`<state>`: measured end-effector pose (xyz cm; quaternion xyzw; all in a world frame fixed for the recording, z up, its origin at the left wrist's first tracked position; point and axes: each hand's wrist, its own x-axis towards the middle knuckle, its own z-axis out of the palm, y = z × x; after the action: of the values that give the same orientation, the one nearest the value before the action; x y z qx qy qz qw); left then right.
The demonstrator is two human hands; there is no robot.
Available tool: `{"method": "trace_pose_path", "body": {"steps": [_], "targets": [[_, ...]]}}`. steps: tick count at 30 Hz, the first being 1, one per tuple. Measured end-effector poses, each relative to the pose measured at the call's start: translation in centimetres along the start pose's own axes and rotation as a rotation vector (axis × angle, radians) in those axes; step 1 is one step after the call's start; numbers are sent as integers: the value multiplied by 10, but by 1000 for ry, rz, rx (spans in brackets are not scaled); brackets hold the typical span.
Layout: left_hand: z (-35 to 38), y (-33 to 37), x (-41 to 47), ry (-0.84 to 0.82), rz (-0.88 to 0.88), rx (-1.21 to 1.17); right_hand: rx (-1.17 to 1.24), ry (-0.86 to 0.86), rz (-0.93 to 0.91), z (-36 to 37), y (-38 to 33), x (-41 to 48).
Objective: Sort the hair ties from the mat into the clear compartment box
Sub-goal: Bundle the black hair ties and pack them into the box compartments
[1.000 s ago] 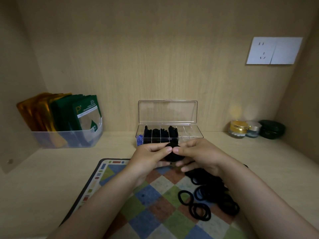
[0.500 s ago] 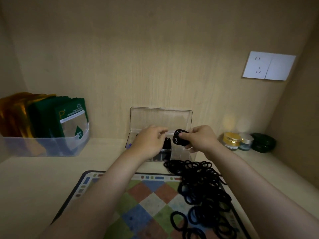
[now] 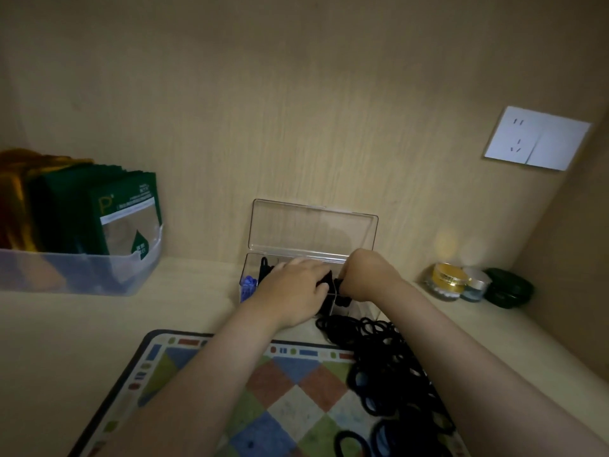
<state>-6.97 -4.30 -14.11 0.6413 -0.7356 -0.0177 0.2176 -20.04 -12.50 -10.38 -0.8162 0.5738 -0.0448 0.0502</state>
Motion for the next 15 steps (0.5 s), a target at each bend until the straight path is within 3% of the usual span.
{"method": "trace_pose_path", "body": {"steps": [3, 7, 11, 15], "targets": [[0, 1, -6, 114, 41, -95, -73, -47, -8, -2, -6, 2], [2, 0, -8, 103, 55, -49, -2, -146, -106, -17, 2, 1], [0, 1, -6, 87, 50, -67, 231, -112, -223, -32, 20, -11], [0, 2, -8, 100, 42, -79, 181, -75, -315, -24, 27, -25]]}}
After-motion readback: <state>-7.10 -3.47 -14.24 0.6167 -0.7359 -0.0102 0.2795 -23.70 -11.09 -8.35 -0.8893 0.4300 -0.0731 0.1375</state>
